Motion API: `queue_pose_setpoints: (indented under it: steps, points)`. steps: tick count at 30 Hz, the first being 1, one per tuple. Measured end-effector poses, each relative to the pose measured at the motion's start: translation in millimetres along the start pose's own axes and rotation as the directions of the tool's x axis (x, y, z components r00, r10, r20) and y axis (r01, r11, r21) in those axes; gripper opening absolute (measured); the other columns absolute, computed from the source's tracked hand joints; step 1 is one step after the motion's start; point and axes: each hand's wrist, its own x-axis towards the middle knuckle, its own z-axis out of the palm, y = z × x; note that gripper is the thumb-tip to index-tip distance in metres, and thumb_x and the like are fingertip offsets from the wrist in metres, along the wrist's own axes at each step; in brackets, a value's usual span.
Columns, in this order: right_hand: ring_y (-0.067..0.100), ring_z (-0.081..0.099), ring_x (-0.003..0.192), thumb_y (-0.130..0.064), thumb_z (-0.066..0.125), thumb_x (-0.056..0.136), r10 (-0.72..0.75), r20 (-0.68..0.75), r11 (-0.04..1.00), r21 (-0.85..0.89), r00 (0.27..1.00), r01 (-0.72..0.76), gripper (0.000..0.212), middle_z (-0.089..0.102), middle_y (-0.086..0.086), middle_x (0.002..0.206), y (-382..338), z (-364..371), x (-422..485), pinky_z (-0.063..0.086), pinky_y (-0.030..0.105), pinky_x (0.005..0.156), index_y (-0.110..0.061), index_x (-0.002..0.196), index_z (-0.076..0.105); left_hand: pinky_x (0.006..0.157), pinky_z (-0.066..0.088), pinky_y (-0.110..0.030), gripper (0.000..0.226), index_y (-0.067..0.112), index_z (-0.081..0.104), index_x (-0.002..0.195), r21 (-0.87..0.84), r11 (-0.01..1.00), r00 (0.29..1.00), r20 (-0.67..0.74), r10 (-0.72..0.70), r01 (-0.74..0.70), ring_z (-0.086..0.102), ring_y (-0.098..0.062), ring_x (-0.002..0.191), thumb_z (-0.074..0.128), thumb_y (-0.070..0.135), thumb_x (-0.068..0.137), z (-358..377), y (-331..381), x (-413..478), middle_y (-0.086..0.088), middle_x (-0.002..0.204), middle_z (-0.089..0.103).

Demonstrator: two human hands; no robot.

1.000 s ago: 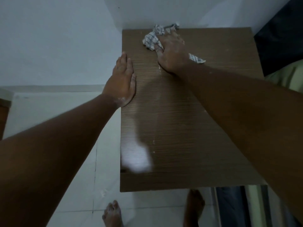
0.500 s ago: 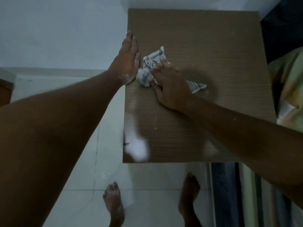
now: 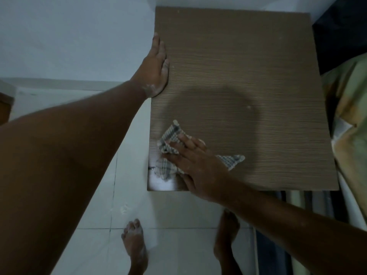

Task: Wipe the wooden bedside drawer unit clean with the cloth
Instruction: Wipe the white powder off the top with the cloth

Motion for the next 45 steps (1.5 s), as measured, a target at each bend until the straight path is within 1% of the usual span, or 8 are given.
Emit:
queue_pose_setpoints:
  steps: [9,14,21,24,27,31,36,45]
  points:
    - [0.026,0.041,0.143,-0.017,0.053,0.094,-0.035,0.009,0.992,0.122,0.999,0.033,0.039,0.053,0.004,0.146,-45.4,17.8,-51.4,0.037,0.045,0.115,-0.021,0.131,0.063,0.121,0.007,-0.019,0.061,0.009,0.008,0.163,-0.017,0.999,0.999,-0.031,0.035,-0.036,0.01,-0.025,0.158,0.028,0.032,0.11,2.1,-3.1,1.1,-0.014,0.171,-0.005]
    - [0.018,0.051,0.135,-0.025,0.032,0.106,0.093,-0.107,0.957,0.284,0.99,-0.059,0.042,0.057,0.003,0.143,-80.6,29.8,-83.3,0.027,0.025,0.12,-0.018,0.128,0.068,0.111,-0.006,0.001,0.061,0.004,0.01,0.162,0.006,0.998,0.998,-0.035,0.061,-0.061,0.009,-0.026,0.158,0.029,0.028,0.109,1.3,-14.9,6.8,-0.019,0.17,-0.001]
    - [0.012,0.051,0.134,-0.035,0.037,0.106,0.425,-0.196,0.707,0.681,0.884,-0.189,0.042,0.056,-0.005,0.141,-46.7,-15.0,-27.8,0.043,0.034,0.111,-0.013,0.135,0.059,0.12,0.017,-0.026,0.056,0.011,0.018,0.161,0.004,1.0,0.998,-0.053,0.03,-0.03,0.024,-0.032,0.154,0.027,0.031,0.109,-9.2,-30.9,16.4,-0.021,0.167,0.017]
    - [0.001,0.061,0.118,-0.017,0.046,0.102,0.49,-0.402,0.747,0.651,0.774,-0.135,0.032,0.065,-0.011,0.128,-1.4,-56.8,23.7,0.047,0.022,0.103,-0.017,0.129,0.063,0.105,0.046,-0.03,0.047,0.012,0.025,0.153,-0.086,0.995,0.998,-0.032,0.054,-0.056,0.061,-0.026,0.122,0.029,0.029,0.11,-8.8,-25.1,13.4,-0.012,0.142,0.055]
    - [0.0,0.066,0.091,-0.015,0.052,0.099,0.648,-0.434,0.709,0.644,0.626,-0.287,0.029,0.071,-0.01,0.112,50.8,-94.7,84.6,0.054,0.018,0.082,-0.024,0.125,0.063,0.093,0.049,-0.021,0.043,0.016,0.028,0.15,-0.182,0.982,0.998,-0.053,0.04,-0.049,0.062,-0.01,0.106,0.03,0.03,0.11,-6.8,-19.7,9.7,0.004,0.124,0.059]
    - [0.019,0.062,0.113,-0.012,0.049,0.098,0.702,-0.526,0.711,0.538,0.48,-0.452,0.037,0.066,0.007,0.126,130.2,-125.9,166.3,0.045,0.016,0.095,-0.014,0.133,0.061,0.094,0.044,-0.017,0.044,0.017,0.027,0.153,-0.242,0.97,0.998,-0.053,0.025,-0.037,0.06,-0.01,0.11,0.03,0.029,0.111,-8.3,-20.4,10.7,-0.001,0.133,0.06]
    - [0.035,0.016,0.151,-0.025,0.042,0.099,0.787,-0.211,0.611,0.146,0.579,-0.778,0.058,0.022,0.012,0.163,183.6,-109.0,242.1,0.016,0.043,0.124,-0.02,0.155,0.029,0.107,0.049,-0.035,0.049,0.014,0.021,0.157,-0.269,0.963,0.999,-0.033,-0.035,0.025,0.061,-0.02,0.119,0.029,0.025,0.111,-6.6,-21.4,13.9,-0.01,0.139,0.059]
    - [0.029,0.025,0.149,-0.031,0.044,0.098,0.466,-0.287,0.875,0.008,0.837,-0.485,0.053,0.04,0.009,0.156,160.6,-84.4,284.6,0.018,0.038,0.123,-0.022,0.151,0.04,0.095,0.038,-0.014,0.053,0.009,0.016,0.16,-0.229,0.973,0.996,-0.087,-0.016,-0.005,0.06,-0.024,0.119,0.028,0.019,0.11,0.9,-33.4,19.8,-0.016,0.139,0.059]
